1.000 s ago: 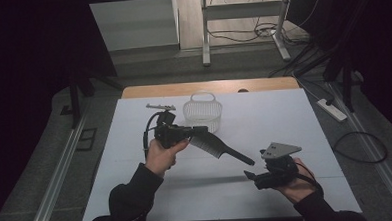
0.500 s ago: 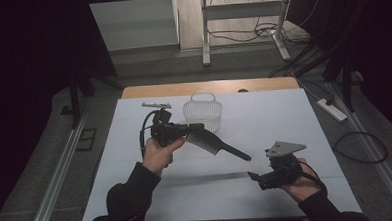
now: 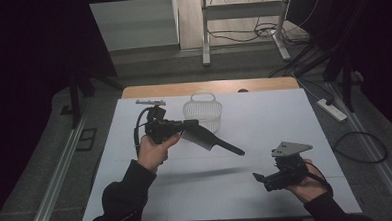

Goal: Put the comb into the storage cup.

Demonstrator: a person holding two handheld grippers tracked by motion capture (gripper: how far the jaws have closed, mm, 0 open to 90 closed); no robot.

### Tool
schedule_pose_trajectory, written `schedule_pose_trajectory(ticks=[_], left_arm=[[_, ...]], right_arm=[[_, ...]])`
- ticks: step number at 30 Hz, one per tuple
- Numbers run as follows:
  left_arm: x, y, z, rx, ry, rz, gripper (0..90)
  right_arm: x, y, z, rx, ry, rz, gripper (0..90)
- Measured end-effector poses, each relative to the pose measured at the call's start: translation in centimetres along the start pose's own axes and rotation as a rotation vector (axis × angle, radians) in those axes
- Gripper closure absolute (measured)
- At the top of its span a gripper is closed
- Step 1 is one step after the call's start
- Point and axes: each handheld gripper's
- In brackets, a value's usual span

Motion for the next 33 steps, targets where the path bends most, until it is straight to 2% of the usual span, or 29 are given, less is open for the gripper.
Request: schedule_pose_trajectory(ticks=[19,33], left_arm=[[1.8,-0.4,1.1,0.012,0.008,0.047,83.8],[2.8,-0.5,2.4,0.014,0.002,0.081,83.7]], right_arm=[[1.4,1.0,-1.7,-0.057,-0.046,-0.056,0.0],[2.6,1.8,-3.1,-0.111,-0.059,-0.087,0.0]])
Point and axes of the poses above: each handheld gripper's, and its own axes: x roughly backward along the jaws, z roughly out of its top, y roughly to its right, and after that the axes turned 2 degrees about -z, right-handed
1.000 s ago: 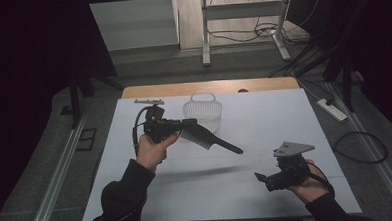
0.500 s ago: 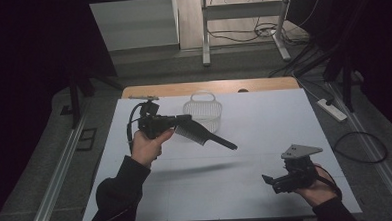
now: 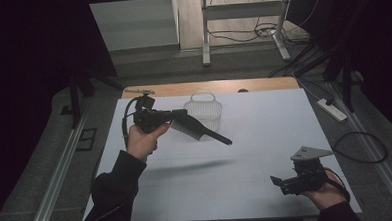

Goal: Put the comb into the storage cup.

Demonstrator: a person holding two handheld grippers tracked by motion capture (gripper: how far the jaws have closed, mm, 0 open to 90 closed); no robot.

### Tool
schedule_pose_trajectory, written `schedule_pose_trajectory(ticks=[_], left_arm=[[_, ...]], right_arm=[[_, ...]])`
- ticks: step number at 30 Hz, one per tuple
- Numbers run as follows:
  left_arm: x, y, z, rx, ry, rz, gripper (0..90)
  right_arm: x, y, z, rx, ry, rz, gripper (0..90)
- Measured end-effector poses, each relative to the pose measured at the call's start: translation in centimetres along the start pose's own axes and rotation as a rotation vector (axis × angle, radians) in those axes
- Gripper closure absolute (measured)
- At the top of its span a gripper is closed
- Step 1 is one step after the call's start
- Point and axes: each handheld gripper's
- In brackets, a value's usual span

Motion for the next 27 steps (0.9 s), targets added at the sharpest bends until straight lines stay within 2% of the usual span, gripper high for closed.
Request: schedule_pose_trajectory(ticks=[10,22,27], left_arm=[[1.2,-0.2,1.1,0.013,0.013,0.019,83.8],[1.8,-0.6,2.6,0.023,0.012,0.039,83.8],[2.1,-0.8,3.1,0.029,0.016,0.061,83.8]], right_arm=[[0.7,0.5,-0.8,-0.041,-0.018,-0.024,0.0],[2.2,1.4,-2.4,-0.13,-0.043,-0.067,0.0],[2.8,1.3,-2.8,-0.141,-0.041,-0.086,0.0]])
Point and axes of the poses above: each handheld gripper's, and its own axes: x roughly backward along the jaws, z roughly out of its top, y roughly to its right, and after that the axes turned 2 degrees about -z, right-handed
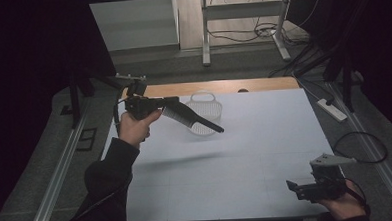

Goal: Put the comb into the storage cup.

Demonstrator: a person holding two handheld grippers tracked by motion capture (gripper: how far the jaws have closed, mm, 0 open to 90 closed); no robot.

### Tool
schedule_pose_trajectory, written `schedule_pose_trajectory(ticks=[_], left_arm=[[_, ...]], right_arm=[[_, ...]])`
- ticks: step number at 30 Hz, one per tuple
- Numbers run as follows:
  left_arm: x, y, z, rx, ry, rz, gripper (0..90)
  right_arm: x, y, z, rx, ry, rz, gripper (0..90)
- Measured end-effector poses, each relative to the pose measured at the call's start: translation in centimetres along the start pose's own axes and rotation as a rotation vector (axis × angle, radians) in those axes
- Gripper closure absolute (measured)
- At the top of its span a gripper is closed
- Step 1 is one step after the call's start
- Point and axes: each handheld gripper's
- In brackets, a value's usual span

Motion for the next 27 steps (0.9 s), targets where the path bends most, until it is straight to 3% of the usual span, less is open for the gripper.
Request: schedule_pose_trajectory(ticks=[11,27], left_arm=[[0.8,-0.2,1.4,0.016,0.02,0.043,83.8],[0.9,-1.2,3.0,0.036,0.048,0.089,83.8]], right_arm=[[0.6,0.2,-0.4,-0.024,0.003,0.005,0.0],[0.9,0.1,-0.7,-0.009,0.015,-0.002,0.6]])
Point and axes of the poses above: each handheld gripper's, and its own axes: x roughly backward along the jaws, z roughly out of its top, y roughly to its right, and after that the axes turned 2 degrees about -z, right-handed
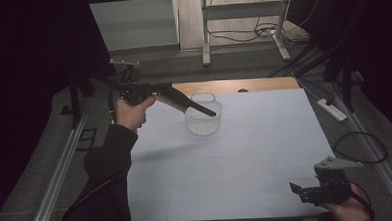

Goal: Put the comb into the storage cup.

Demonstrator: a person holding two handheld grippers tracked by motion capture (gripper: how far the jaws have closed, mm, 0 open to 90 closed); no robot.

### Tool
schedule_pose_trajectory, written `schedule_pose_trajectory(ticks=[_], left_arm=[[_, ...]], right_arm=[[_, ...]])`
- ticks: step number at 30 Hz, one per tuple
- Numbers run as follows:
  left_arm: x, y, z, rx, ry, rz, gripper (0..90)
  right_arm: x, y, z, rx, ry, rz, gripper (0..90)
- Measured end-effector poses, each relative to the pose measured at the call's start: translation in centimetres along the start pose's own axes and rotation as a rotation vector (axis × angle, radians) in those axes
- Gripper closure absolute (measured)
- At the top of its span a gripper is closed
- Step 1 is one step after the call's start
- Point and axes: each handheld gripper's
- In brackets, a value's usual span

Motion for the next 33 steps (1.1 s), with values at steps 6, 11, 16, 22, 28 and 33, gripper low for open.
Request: schedule_pose_trajectory(ticks=[6,11,16,22,28,33], left_arm=[[-0.4,-0.5,0.4,0.005,0.005,0.02,83.8],[-0.6,-0.9,0.6,0.014,0.008,0.029,83.8],[-0.9,-1.2,0.8,0.016,0.008,0.043,83.8],[-1.2,-1.5,1.0,0.022,0.009,0.058,83.8],[-1.5,-1.8,1.1,0.031,0.008,0.069,83.8],[-1.9,-2.0,1.1,0.037,0.001,0.075,83.8]], right_arm=[[0.0,0.1,0.0,-0.006,0.003,0.002,0.8],[0.0,0.1,0.0,-0.006,0.005,0.003,0.8],[0.0,0.1,0.0,-0.005,0.005,0.003,0.9],[0.0,0.1,0.0,-0.003,0.002,0.003,1.1],[0.0,0.0,0.0,-0.003,-0.001,0.002,1.3],[0.0,0.0,0.0,-0.001,-0.003,0.0,1.5]])
Point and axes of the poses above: each handheld gripper's, and its own axes: x roughly backward along the jaws, z roughly out of its top, y roughly to its right, and after that the axes turned 2 degrees about -z, right-handed
